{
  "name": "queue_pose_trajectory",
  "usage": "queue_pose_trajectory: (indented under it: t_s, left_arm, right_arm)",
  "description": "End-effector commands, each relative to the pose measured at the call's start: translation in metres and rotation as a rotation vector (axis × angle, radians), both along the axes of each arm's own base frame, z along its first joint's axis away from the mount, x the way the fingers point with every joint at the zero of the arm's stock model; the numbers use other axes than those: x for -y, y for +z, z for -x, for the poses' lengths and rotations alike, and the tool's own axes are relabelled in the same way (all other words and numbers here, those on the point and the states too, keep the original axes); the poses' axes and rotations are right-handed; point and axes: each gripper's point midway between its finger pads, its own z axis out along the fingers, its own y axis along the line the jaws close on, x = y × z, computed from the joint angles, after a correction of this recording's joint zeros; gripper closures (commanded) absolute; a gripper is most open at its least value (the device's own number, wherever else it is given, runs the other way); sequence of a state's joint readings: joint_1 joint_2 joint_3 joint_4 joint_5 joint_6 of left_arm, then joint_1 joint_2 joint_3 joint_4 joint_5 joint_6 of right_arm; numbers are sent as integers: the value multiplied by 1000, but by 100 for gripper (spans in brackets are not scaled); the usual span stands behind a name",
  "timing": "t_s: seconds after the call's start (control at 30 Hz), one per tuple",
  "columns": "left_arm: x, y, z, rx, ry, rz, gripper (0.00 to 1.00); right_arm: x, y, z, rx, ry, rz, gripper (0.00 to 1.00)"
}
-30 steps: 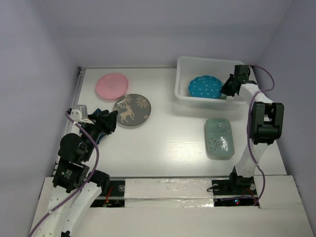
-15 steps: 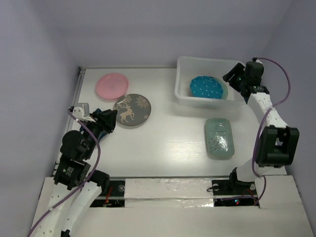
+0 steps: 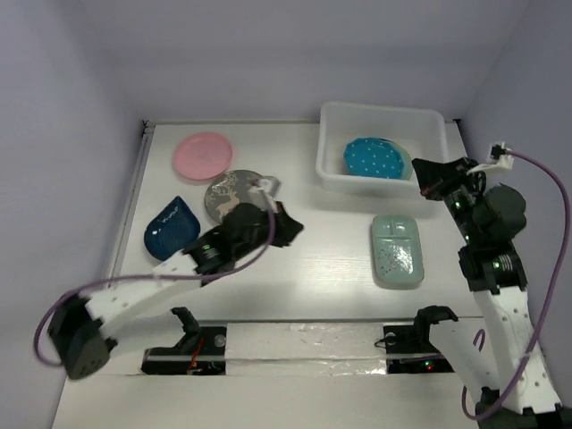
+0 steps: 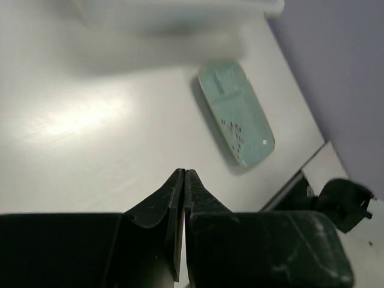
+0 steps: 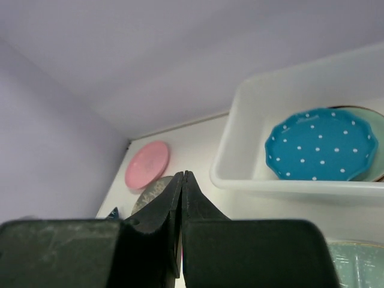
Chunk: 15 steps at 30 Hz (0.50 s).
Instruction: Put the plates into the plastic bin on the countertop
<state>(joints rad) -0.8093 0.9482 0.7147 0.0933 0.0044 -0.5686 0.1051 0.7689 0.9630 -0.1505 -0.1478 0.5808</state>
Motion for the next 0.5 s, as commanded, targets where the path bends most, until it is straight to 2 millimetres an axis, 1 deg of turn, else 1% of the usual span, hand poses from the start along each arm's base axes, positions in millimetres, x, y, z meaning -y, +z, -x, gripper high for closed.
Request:
queue_pose_trajectory:
  t_s: [0.0,0.03,0.07,0.1,0.13,0.17,0.2,0.23,0.27,0.3,0.33,0.37,0.4,0.43,0.47]
  left_arm:
    - [69,-15,3,-41,-12,-3,100]
    - [84,-25,7,-60,-31,-26,100]
    - [103,-19,8,-59,-45,-20,98]
    - [119,-48,9,-97,-55,-78,95]
    - [133,-53,11,-99,-66,-88,92]
    - [151,-44,17,-90,-86,-72,83]
    - [160,-50,17,-99,-85,-83,78]
    - [170,-68,13,-131,-77,-103,74]
    - [182,-63,15,-133,-88,-83,65]
    - [189,-70,14,-148,-91,-82,61]
    - [195,-86,12,-179,-82,-93,55]
    - [203,-85,10,-186,-81,-80,53]
    - [207,-92,10,-203,-80,-81,50]
    - [212,-106,9,-222,-78,-92,49]
    - [218,-105,7,-235,-76,-74,48]
  right_arm:
    - [-6,-8,35,8,61,38,100]
    - [-10,-7,44,21,93,37,97]
    - [-11,-2,58,44,105,38,95]
    - [-12,-3,63,46,116,42,93]
    - [-14,-4,69,43,131,43,86]
    - [-16,-8,73,36,148,45,82]
    - [-17,-7,80,52,160,45,77]
    - [-19,-13,83,43,175,46,69]
    - [-20,-16,85,40,180,45,65]
    - [-20,-16,89,50,185,45,62]
    - [-21,-22,89,41,191,45,57]
    - [-22,-24,91,38,199,44,57]
    - [-23,-25,92,41,206,44,56]
    - [-25,-25,95,47,215,44,56]
    - [-25,-30,94,39,219,44,56]
